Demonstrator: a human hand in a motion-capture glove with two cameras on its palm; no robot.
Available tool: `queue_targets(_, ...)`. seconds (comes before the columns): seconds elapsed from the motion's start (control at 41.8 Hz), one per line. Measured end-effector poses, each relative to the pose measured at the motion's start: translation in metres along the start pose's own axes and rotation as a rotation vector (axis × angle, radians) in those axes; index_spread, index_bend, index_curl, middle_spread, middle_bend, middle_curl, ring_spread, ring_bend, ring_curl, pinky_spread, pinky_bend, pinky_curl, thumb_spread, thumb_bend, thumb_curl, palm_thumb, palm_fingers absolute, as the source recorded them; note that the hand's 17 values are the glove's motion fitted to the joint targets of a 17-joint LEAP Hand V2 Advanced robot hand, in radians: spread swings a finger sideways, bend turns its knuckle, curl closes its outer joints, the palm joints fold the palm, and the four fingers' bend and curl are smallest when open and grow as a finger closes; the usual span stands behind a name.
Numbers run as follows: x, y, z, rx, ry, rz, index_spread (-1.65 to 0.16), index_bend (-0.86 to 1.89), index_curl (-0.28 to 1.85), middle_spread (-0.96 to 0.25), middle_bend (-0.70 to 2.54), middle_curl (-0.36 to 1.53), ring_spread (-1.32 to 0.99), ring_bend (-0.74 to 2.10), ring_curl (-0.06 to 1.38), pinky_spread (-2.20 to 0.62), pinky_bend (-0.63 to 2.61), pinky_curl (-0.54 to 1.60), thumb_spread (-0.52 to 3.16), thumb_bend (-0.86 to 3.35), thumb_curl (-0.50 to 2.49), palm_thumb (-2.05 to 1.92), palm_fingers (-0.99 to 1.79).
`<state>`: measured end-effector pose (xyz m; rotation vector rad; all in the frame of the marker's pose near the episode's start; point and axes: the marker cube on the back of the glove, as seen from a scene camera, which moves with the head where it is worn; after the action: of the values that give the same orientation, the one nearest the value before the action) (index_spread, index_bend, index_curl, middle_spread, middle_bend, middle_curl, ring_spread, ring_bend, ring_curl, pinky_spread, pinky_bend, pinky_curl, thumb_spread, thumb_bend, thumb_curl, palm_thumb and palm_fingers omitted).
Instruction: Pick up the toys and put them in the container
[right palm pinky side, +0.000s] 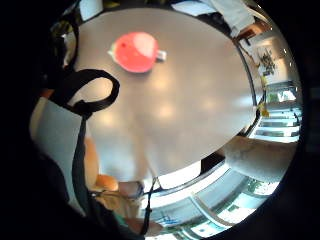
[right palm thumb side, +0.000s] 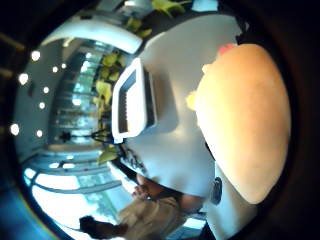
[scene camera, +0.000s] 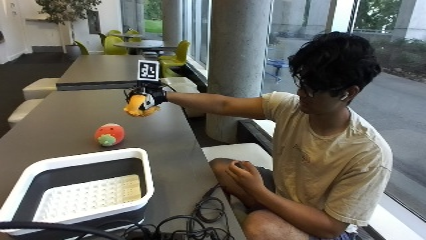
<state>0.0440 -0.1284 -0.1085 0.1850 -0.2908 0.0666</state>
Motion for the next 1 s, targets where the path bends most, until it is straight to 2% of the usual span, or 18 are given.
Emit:
queue_targets(0.119, -0.067, -0.022, -0.019, 0.039, -0.017, 0.036, -0.31, 0.27, 0.18, -0.23, 0.47, 0.33, -0.42, 0.9, 0.51, -0.41, 1.03, 0.39, 0.97, 0.19, 0.62, 0.75, 0.78)
queue_targets(0.358, -0.211, -0.091, -0.019, 0.062, -0.023, -0.069, -0.33, 0.29, 0.22, -0.27, 0.47, 0.37, -0.47, 0.9, 0.54, -0.42, 1.03, 0.41, 0.86, 0.16, 0.69, 0.75, 0.73)
queue_targets(0.454, -0.242, -0.108, -0.003, 0.046, -0.082, -0.122, -0.34, 0.26, 0.23, -0.26, 0.43, 0.38, -0.46, 0.89, 0.56, -0.42, 1.05, 0.42, 0.86, 0.14, 0.71, 0.73, 0.62)
queue_targets(0.526, -0.27, -0.13, 0.025, 0.023, 0.008, -0.178, -0.32, 0.18, 0.24, -0.24, 0.39, 0.39, -0.42, 0.87, 0.56, -0.39, 1.1, 0.44, 0.97, 0.14, 0.7, 0.7, 0.5)
queue_targets(0.573, -0.299, -0.143, 0.054, -0.008, 0.017, -0.156, -0.31, 0.21, 0.26, -0.21, 0.34, 0.38, -0.4, 0.81, 0.55, -0.34, 1.07, 0.43, 1.06, 0.1, 0.68, 0.61, 0.35)
queue_targets(0.645, -0.334, -0.151, 0.091, -0.059, -0.067, -0.078, -0.31, 0.2, 0.27, -0.18, 0.32, 0.38, -0.37, 0.78, 0.55, -0.3, 1.08, 0.43, 1.13, 0.07, 0.66, 0.55, 0.3)
queue_targets(0.741, -0.356, -0.153, 0.114, -0.131, -0.094, -0.051, -0.3, 0.14, 0.26, -0.14, 0.28, 0.38, -0.33, 0.75, 0.53, -0.25, 1.12, 0.43, 1.2, 0.06, 0.63, 0.52, 0.2)
queue_targets(0.836, -0.364, -0.152, 0.117, -0.145, -0.06, -0.126, -0.28, 0.14, 0.27, -0.07, 0.13, 0.34, -0.23, 0.58, 0.5, -0.16, 1.22, 0.46, 1.23, 0.01, 0.58, 0.46, -0.2)
queue_targets(1.004, -0.349, -0.146, 0.099, -0.113, 0.038, -0.108, -0.26, 0.14, 0.26, -0.03, 0.13, 0.31, -0.12, 0.42, 0.42, -0.06, 1.19, 0.42, 1.26, -0.03, 0.52, 0.39, -0.2)
